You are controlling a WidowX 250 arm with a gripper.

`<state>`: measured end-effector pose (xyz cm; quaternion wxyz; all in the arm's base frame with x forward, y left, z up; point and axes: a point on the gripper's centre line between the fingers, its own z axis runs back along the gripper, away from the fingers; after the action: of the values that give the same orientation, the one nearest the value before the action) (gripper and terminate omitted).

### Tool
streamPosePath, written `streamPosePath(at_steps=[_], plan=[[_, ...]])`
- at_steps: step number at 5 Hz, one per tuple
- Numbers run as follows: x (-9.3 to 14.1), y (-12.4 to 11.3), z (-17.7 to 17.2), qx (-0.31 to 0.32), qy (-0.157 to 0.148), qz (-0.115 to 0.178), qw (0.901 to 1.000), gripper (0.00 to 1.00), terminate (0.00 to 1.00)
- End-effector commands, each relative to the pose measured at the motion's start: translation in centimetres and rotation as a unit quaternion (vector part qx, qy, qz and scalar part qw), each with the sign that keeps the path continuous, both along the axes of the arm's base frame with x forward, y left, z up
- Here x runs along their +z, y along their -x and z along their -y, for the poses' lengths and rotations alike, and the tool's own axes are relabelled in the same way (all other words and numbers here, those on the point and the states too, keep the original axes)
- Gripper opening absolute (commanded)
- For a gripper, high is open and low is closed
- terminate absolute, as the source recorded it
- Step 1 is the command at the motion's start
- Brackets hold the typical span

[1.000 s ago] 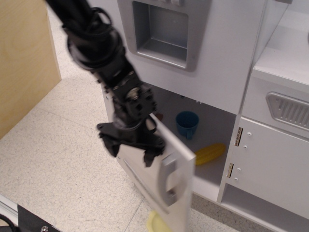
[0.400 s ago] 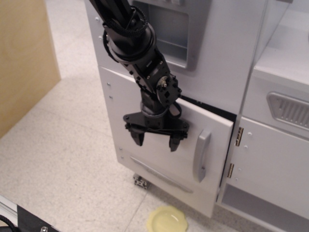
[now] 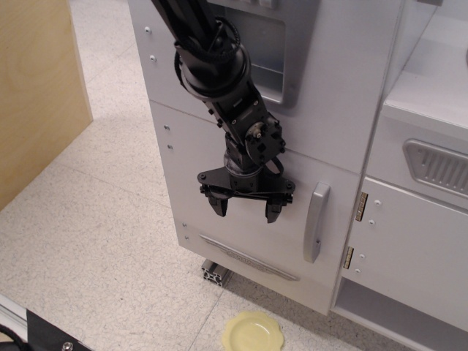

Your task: Close low fridge

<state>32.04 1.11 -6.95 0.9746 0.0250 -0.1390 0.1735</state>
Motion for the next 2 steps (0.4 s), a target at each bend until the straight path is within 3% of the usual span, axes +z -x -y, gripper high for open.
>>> streamPosePath(at_steps=[1, 2], plan=[[2.0, 0.6, -1.0, -0.009, 0.008, 0.017, 0.9998, 1.0, 0.0], [1.9, 2.3, -1.6, -0.015, 0.006, -0.001, 0.9999, 1.0, 0.0]])
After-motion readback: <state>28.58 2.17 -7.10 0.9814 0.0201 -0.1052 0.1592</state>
